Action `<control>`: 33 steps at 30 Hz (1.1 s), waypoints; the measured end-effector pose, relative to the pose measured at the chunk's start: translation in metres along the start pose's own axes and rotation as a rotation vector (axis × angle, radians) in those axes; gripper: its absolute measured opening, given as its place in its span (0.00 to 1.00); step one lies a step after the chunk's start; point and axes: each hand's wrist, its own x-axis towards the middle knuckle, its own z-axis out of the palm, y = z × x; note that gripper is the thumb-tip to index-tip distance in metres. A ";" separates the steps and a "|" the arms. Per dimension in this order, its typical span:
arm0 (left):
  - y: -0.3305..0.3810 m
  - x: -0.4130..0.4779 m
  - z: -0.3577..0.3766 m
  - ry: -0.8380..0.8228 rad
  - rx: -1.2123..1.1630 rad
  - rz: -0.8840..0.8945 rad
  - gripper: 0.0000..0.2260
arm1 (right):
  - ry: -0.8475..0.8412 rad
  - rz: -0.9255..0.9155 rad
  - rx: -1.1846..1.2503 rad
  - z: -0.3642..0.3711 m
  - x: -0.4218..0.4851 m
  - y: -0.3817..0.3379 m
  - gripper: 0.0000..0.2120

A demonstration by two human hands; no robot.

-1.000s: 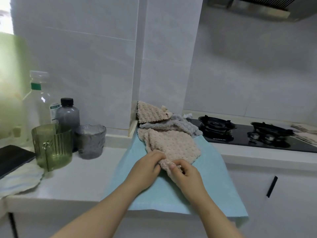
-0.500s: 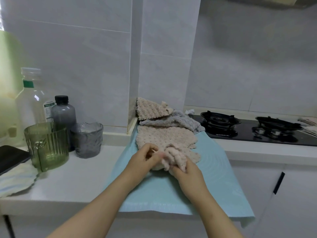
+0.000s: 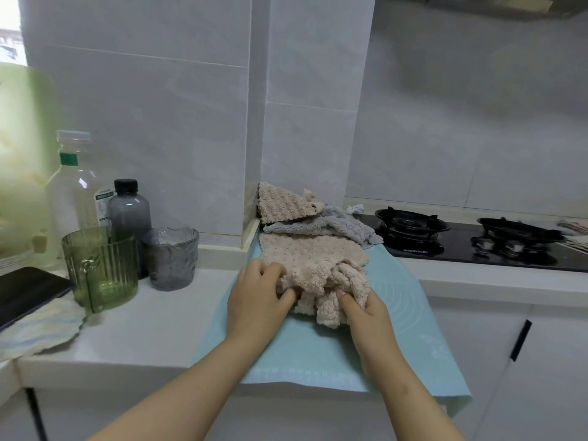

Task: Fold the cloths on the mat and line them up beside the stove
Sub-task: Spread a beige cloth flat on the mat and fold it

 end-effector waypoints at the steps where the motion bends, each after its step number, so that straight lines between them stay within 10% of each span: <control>1: 0.001 0.000 -0.001 -0.002 -0.001 -0.032 0.10 | 0.010 -0.003 0.014 0.000 0.001 0.000 0.10; 8: 0.007 -0.004 0.008 -0.511 -0.268 0.206 0.41 | -0.039 0.054 0.131 0.000 0.002 -0.002 0.08; 15: -0.003 0.034 -0.012 -0.474 -0.178 0.222 0.04 | 0.032 0.068 0.135 -0.003 0.005 0.000 0.08; 21: -0.002 0.062 -0.074 -0.293 -0.093 0.199 0.16 | 0.026 0.009 0.149 -0.005 0.001 -0.003 0.16; 29: -0.020 0.025 -0.093 -1.043 0.173 0.153 0.08 | -0.399 -0.092 -0.575 -0.030 -0.003 -0.018 0.11; 33: -0.018 0.030 -0.083 -1.012 -0.197 -0.128 0.19 | -0.683 0.189 -0.605 -0.048 0.005 -0.046 0.20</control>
